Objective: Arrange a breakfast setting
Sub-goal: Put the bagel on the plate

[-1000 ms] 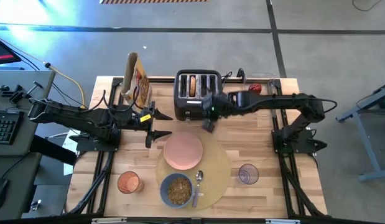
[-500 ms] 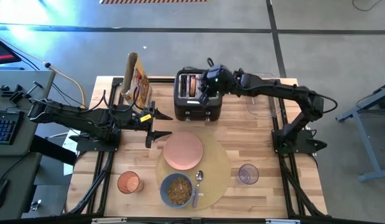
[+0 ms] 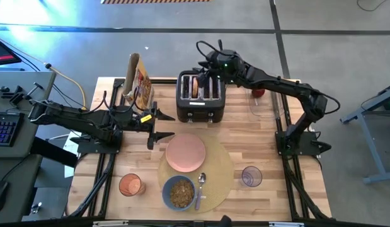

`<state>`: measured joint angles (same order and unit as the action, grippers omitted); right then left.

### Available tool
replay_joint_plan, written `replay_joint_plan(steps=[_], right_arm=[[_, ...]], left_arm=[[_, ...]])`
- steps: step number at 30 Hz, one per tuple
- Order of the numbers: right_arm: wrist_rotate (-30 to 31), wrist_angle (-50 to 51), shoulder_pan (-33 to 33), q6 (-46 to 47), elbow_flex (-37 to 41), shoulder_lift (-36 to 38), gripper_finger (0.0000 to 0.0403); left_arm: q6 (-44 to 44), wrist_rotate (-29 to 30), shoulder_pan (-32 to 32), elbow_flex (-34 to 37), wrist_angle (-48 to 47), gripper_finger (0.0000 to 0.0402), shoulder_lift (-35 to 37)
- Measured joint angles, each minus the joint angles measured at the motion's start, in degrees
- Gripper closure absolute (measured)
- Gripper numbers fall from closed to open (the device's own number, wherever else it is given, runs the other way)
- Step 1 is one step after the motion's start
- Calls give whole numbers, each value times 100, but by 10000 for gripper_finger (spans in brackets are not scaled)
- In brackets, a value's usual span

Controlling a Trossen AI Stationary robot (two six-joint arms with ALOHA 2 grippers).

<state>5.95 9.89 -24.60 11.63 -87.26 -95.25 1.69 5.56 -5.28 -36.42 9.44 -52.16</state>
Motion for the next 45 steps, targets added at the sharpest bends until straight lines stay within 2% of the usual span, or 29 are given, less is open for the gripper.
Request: replay_joint_plan(steps=[7,12,21,31,45], right_arm=[[-16,-542,-19,17,0,-241,225],[4,-464,-82,346,0,-526,238],[802,143,-90,455,0,-831,251],[1011,757,-11,953,-4,-947,251],[1217,774,318,1301,0,-1145,251]], left_arm=[[109,7,0,2,122,137,-1],[199,300,0,2,122,137,-2],[202,898,0,2,117,137,-2],[350,920,0,2,260,137,-2],[608,920,91,2,424,137,0]])
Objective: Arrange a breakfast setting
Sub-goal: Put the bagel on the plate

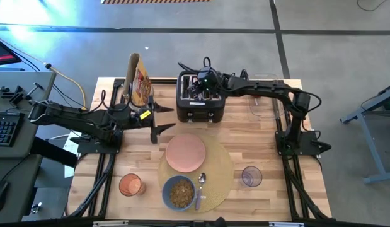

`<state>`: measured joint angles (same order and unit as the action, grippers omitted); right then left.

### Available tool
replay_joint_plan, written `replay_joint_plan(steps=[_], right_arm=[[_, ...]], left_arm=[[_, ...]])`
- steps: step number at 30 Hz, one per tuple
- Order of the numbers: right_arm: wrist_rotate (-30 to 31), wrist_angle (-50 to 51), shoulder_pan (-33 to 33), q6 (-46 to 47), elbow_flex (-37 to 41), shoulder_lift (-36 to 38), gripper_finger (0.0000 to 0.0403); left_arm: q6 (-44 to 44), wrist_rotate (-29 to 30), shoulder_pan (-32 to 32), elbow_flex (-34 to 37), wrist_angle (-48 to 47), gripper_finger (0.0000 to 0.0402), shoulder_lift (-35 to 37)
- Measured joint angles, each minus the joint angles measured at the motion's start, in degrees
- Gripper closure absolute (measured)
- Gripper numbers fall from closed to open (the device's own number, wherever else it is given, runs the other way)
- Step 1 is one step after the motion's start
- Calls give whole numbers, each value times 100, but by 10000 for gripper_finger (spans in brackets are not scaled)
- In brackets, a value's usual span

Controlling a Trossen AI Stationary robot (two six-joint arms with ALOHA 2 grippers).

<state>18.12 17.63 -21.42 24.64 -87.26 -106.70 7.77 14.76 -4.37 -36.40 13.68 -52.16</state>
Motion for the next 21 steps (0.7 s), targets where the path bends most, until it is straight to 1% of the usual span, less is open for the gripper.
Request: replay_joint_plan(steps=[2,14,19,21], right_arm=[[91,18,22,0,0,-12,251],[147,-50,171,210,-4,-299,252],[544,-11,257,210,-7,-316,267],[606,-9,288,210,-7,-316,277]], left_arm=[[0,0,62,0,3,137,0],[-13,7,254,0,-3,137,0],[-13,4,252,0,-5,137,0],[-15,2,253,0,-5,137,0]])
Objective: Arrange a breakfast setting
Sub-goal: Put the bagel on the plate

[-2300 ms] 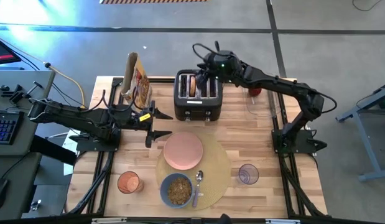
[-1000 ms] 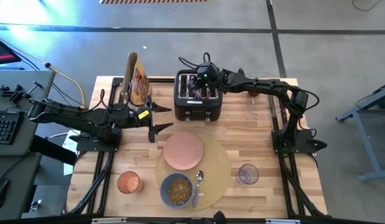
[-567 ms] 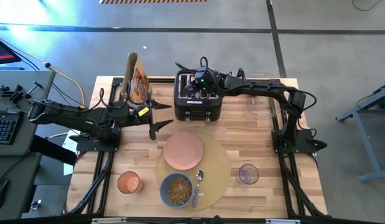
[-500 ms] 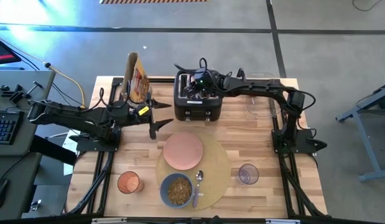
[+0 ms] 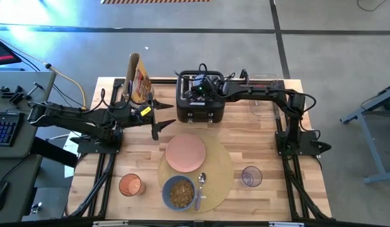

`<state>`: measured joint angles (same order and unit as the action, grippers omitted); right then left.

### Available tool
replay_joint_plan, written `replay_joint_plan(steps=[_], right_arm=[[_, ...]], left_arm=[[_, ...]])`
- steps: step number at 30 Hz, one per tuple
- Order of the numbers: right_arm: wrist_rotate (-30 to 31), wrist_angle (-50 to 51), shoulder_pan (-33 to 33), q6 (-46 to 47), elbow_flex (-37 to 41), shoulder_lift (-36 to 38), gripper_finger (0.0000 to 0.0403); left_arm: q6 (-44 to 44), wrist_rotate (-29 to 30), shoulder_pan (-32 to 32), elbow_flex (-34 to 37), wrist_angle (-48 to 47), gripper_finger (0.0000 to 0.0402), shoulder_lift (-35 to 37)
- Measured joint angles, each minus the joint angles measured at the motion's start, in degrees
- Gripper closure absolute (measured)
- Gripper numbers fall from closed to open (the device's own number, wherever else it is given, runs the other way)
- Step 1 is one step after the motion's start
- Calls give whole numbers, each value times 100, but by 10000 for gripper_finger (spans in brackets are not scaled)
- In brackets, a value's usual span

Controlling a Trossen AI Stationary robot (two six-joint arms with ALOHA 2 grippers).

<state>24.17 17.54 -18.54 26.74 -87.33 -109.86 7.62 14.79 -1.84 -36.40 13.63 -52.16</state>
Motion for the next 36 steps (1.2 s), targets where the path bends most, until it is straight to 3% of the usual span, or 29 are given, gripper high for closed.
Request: replay_joint_plan(steps=[12,36], right_arm=[[176,-71,8,142,2,-2,350],[303,-119,32,-21,13,157,383]], left_arm=[[1,-2,-1,0,-2,137,0],[0,-2,-1,0,-37,137,0]])
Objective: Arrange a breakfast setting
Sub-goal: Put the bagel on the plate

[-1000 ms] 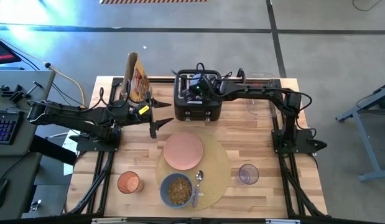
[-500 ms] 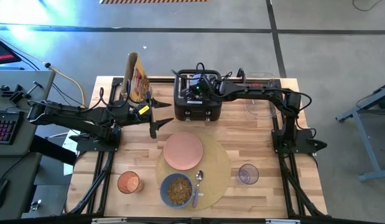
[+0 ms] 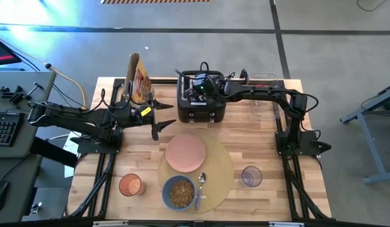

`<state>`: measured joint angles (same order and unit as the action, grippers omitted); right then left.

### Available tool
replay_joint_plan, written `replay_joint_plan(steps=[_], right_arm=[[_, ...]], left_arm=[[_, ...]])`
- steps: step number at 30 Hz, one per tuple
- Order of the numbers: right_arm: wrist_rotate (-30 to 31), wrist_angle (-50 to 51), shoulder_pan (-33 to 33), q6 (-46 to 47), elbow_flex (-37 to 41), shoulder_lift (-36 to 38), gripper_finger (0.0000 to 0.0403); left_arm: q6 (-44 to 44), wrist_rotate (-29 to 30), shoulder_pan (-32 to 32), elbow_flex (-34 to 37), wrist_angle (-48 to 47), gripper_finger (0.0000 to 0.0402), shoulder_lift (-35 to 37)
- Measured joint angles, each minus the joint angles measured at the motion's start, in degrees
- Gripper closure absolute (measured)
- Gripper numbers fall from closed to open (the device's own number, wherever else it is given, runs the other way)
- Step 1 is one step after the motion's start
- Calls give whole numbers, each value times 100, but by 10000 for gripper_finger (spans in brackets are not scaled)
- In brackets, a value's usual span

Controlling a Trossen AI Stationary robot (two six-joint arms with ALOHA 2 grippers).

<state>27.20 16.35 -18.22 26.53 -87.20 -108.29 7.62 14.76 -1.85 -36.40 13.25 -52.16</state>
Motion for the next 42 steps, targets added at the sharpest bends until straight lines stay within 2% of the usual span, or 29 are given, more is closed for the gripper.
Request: replay_joint_plan(steps=[11,29,34,42], right_arm=[[87,-78,0,-61,0,200,384],[187,261,23,-379,-7,1138,384],[49,610,119,-454,-7,1430,384],[-610,1119,462,-407,-7,1819,384]], left_arm=[[4,-2,-2,0,-6,137,0],[-1,-2,-2,0,-12,137,0],[-1,-2,-2,0,-13,137,0],[-4,-2,-2,0,-13,137,0]])
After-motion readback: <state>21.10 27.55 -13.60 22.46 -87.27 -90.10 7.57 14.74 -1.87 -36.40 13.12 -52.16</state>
